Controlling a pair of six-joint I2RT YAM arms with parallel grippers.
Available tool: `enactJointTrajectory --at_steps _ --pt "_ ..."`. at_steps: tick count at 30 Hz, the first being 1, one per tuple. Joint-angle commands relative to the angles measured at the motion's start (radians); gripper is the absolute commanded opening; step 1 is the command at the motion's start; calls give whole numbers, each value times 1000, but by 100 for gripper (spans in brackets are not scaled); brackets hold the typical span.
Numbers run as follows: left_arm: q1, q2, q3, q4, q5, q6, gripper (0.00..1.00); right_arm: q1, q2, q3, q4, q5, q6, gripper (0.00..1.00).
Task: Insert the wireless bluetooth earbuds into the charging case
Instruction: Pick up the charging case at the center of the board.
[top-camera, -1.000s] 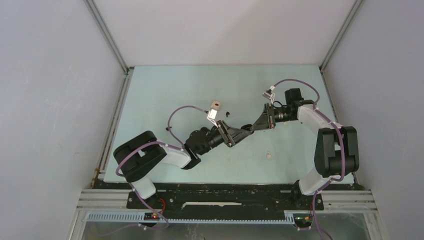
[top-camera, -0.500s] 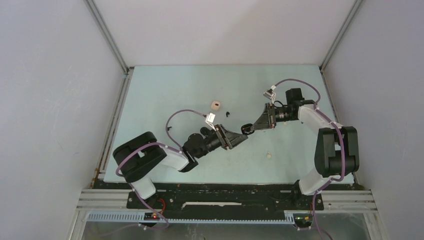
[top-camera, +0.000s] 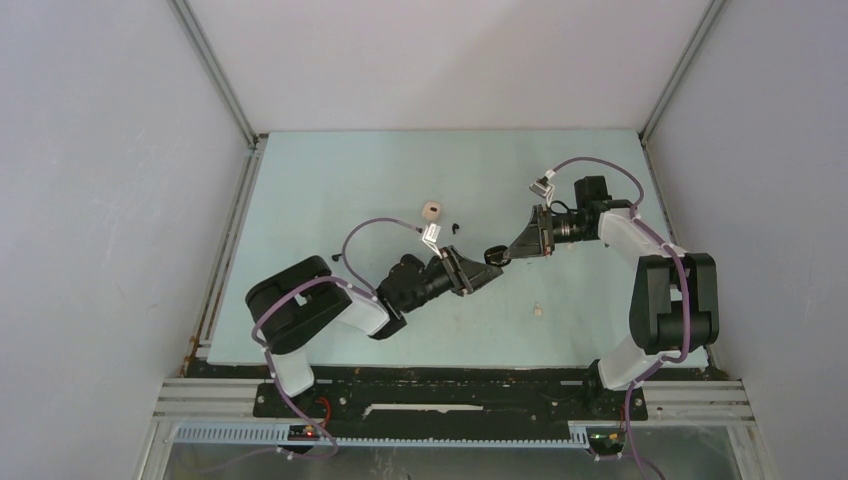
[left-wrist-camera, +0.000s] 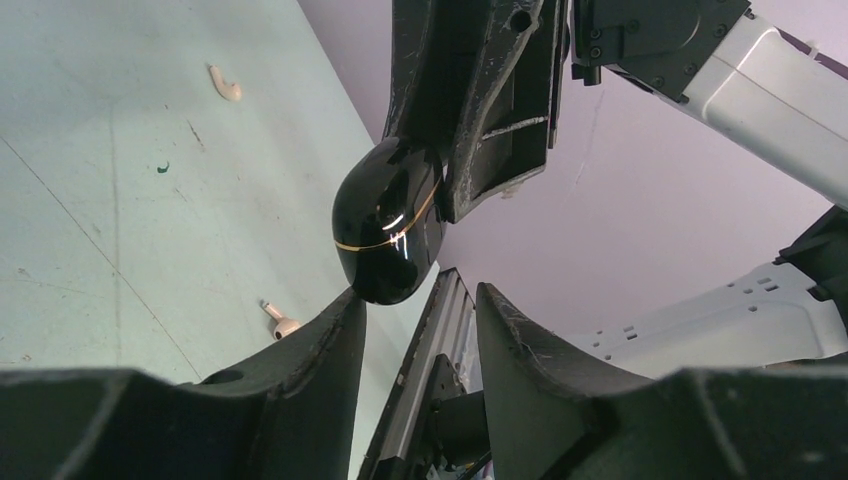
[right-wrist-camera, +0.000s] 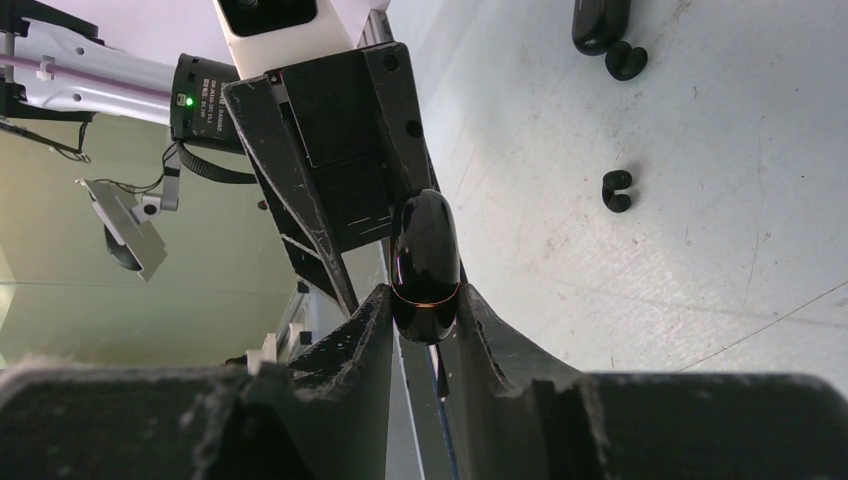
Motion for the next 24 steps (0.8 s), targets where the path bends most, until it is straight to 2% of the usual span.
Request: enactJointTrajectory --at_steps 1,11,17,19,21,24 --pt "4 15 40 54 -10 -23 48 4 -21 31 3 -33 9 2" --pt "6 50 77 60 -17 -55 47 2 -24 32 1 -31 11 3" --pt "7 59 81 67 -18 -61 43 2 -18 31 2 -16 11 3" --pt "7 62 72 91 -21 -57 40 2 -17 32 3 -12 11 4" --pt "9 90 54 204 -24 -67 38 2 -15 32 2 -10 11 4" --pt "21 127 53 229 -14 -121 41 2 -12 32 3 -8 11 4"
